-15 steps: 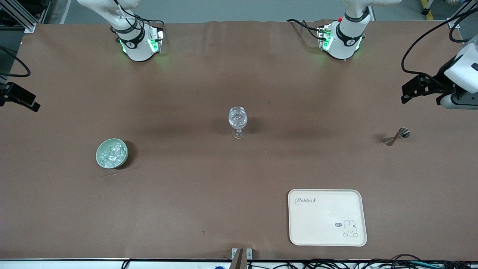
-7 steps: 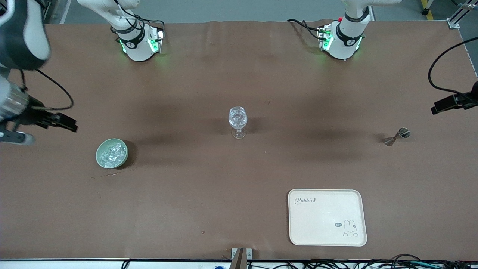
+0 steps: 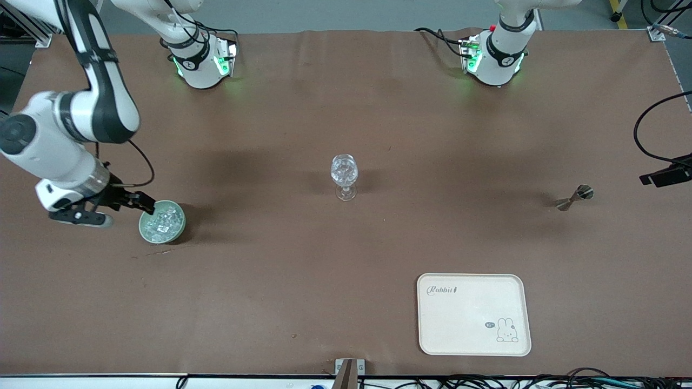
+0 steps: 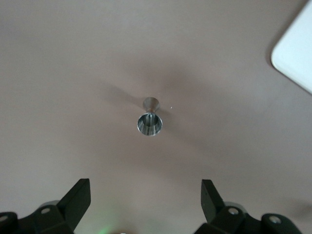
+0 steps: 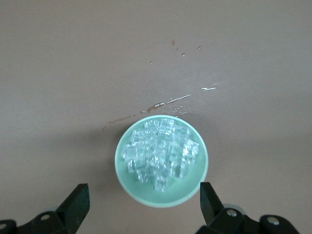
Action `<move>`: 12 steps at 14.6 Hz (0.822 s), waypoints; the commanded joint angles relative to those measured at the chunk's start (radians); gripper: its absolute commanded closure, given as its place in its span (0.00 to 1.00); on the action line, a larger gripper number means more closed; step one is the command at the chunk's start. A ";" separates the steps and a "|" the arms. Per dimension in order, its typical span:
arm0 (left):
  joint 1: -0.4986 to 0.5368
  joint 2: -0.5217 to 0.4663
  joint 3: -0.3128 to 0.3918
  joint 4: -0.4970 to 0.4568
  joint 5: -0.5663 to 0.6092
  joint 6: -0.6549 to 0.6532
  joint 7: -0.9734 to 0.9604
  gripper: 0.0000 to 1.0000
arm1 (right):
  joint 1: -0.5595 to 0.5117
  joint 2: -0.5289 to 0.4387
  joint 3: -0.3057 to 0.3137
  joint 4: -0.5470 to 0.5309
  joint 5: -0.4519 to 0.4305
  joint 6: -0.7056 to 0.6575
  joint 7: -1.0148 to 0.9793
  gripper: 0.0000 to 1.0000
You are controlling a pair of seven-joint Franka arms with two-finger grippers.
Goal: Pour wine and add ice with both arms
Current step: 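Lower the right gripper onto the ice cubes in the green bowl, then grasp an ice cube with the right gripper while the left gripper grasps the jigger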
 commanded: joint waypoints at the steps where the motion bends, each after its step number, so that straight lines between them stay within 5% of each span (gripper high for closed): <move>1: -0.004 0.102 0.097 0.037 -0.120 -0.007 -0.054 0.00 | 0.000 0.084 -0.007 -0.046 -0.036 0.148 -0.011 0.00; 7: 0.002 0.326 0.302 0.043 -0.470 -0.008 -0.080 0.00 | -0.009 0.123 -0.010 -0.074 -0.052 0.158 -0.081 0.14; 12: 0.072 0.471 0.324 0.015 -0.657 -0.039 -0.094 0.00 | -0.009 0.166 -0.010 -0.072 -0.052 0.170 -0.081 0.14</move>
